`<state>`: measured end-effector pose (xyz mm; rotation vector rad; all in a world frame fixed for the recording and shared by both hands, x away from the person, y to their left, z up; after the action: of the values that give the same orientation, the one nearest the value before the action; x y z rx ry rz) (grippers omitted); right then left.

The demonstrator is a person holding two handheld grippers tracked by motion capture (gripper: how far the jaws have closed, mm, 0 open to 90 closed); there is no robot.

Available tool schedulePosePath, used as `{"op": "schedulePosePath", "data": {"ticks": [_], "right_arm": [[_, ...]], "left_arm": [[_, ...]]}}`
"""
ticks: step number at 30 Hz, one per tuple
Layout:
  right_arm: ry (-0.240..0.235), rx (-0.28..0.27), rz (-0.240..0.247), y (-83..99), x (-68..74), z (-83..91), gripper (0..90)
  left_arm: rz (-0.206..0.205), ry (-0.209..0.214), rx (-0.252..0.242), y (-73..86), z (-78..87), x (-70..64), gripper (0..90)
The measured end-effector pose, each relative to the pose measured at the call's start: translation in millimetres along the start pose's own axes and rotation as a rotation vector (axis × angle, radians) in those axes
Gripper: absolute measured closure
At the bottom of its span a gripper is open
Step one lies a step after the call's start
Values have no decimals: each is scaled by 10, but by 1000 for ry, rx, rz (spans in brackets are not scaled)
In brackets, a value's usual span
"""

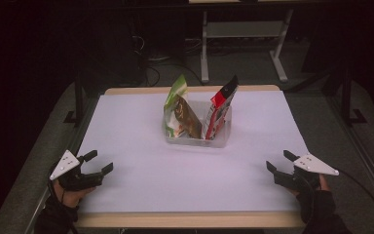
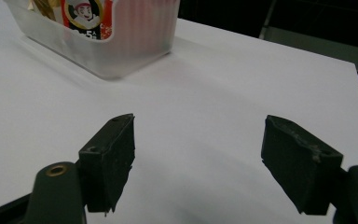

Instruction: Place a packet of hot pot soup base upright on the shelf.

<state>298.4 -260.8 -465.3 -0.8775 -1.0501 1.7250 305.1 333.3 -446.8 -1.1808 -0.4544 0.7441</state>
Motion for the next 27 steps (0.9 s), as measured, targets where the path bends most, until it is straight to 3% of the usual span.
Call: {"op": "schedulePosePath", "data": {"ticks": [27], "right_arm": [[-14,23,12,37,28,-15,252]], "left_arm": [[-17,1,14,-22,-67,-41,145]]}}
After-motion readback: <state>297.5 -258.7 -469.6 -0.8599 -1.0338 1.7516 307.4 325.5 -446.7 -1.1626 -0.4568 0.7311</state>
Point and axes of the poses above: each handheld gripper's, and its own axes: z roughly backward along the jaws, y roughly out of its underside, x roughly to its left, the point moved 5 cm from there along -z, roughly forward along the jaws, and after that the axes turned 8 degrees about y, right-handed, at the moved point
